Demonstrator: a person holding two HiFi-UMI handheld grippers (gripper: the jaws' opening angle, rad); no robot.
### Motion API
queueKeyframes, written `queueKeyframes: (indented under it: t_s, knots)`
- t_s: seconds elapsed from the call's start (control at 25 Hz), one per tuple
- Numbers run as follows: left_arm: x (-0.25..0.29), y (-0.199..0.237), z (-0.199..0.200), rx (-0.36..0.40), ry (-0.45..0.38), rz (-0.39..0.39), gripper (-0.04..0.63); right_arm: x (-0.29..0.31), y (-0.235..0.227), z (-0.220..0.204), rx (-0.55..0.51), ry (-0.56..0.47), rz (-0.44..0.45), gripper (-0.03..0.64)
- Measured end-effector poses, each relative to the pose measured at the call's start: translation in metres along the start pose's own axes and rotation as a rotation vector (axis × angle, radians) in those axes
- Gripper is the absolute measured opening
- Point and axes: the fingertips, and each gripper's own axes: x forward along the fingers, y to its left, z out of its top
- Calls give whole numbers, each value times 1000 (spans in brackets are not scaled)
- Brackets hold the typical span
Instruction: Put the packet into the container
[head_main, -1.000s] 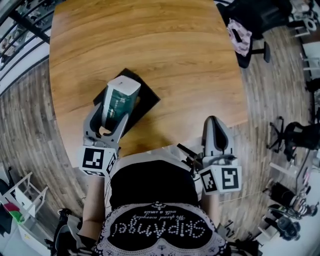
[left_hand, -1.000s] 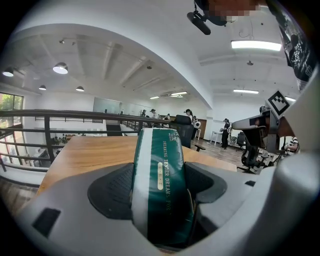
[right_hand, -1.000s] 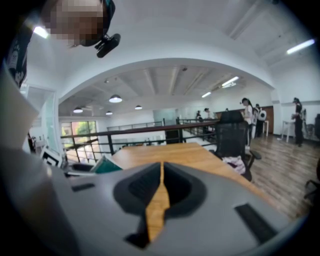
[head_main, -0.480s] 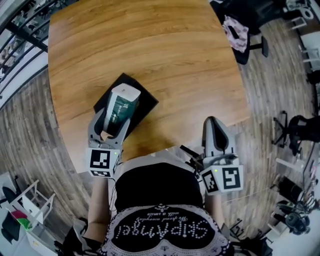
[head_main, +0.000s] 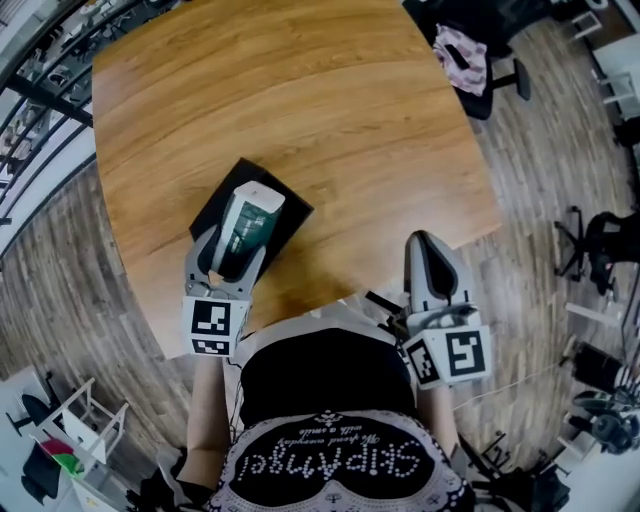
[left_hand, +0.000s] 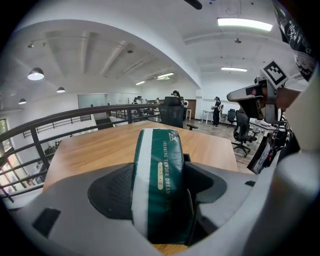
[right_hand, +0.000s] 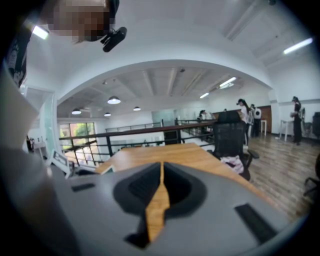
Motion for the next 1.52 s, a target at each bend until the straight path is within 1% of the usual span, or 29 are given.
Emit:
queueKeyframes:
  t_s: [0.44,0.76,1.0,1.2,1.32,1.52]
  knots:
    - [15,-11,-10,46,108,-35,342,-6,-3,-1,6,-5,-4,40]
    - [25,-12,-20,39,159,-60,342,-10,-2,-2,6,-4,-8,40]
    - [34,-15,-32,86,209,-61,342,-12,-4,-3,8,-5,-16,40]
    - [41,-17,-40,103,237,-55,342,-13,-6,-4,9,-2,-20,40]
    - [42,-19,-44,126,256,-55,342,-12,-6,-4,10,-2,-18,40]
    - [44,-18,-49,113,302,-45,342,-11,-1,-3,9,-4,-6,40]
